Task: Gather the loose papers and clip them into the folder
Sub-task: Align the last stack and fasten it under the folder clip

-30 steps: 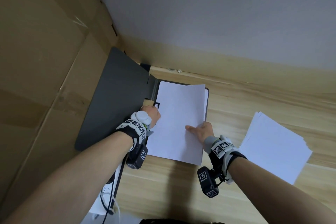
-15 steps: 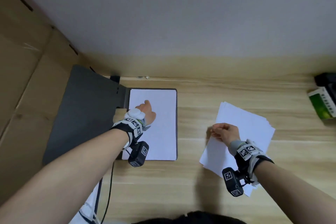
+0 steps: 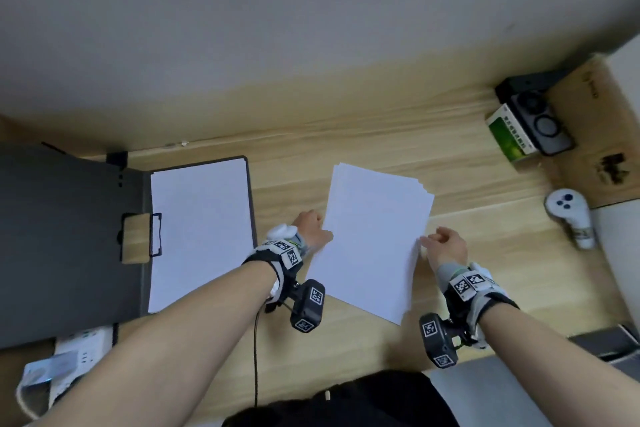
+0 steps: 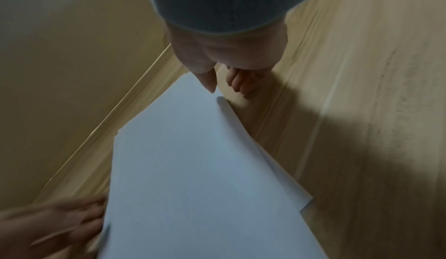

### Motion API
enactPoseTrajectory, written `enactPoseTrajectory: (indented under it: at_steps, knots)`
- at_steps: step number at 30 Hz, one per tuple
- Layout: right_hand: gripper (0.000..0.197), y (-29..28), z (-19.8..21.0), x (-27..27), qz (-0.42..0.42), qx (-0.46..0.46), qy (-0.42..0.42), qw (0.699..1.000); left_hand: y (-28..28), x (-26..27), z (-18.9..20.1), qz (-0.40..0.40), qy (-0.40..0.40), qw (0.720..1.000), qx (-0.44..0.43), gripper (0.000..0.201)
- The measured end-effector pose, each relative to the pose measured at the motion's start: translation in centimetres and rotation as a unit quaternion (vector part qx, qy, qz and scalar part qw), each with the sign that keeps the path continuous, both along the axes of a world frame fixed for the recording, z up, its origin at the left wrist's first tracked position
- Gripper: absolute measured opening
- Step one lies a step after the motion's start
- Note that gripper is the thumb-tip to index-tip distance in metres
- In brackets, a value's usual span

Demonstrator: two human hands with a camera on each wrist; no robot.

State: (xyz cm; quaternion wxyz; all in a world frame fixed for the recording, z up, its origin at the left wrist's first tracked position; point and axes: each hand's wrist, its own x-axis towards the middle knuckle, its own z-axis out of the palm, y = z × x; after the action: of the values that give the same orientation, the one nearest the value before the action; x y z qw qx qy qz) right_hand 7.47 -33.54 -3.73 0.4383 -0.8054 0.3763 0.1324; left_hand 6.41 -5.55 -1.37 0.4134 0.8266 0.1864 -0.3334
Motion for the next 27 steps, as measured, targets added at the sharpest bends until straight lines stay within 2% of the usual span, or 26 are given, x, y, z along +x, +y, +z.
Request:
enactPoseTrajectory:
  at_steps: [4,11,15,17,19,25,27]
  knots:
    - [0.035,1.5,0.3,0.1,0.042,0.011,0.017,0.999,-1.3,0.3,-0.6,0.015,0.037,0.999,0.017,0.013]
    - [0.013,2.0,0.1,0.0,0.120,0.048,0.058,0.990,-0.7,-1.4,-0.1,0.051,0.037,0.998,0.032,0.010]
    - [0.014,2.5,0.5,-0.1,0.154,0.070,0.045,0.985,0.3,-2.4,-0.8,0.050,0.066,0.996,0.046,0.022]
    - [0.012,3.1,0.7,-0.1,0.153,0.106,0.041,0.982,0.6,-2.6,-0.9,0.061,0.078,0.994,0.039,0.018]
    - [0.015,3.7,0.9,-0.1,0.154,0.142,0.048,0.977,0.6,-2.8,-0.6,0.080,0.052,0.995,0.041,0.017]
    - [0.019,5.3,0.6,-0.3,0.172,0.132,0.049,0.975,1.3,-4.2,0.0,0.146,0.012,0.989,0.034,0.021]
    - [0.027,5.6,0.4,-0.5,0.157,0.115,0.042,0.980,1.9,-4.5,0.1,0.157,0.006,0.987,0.028,0.019]
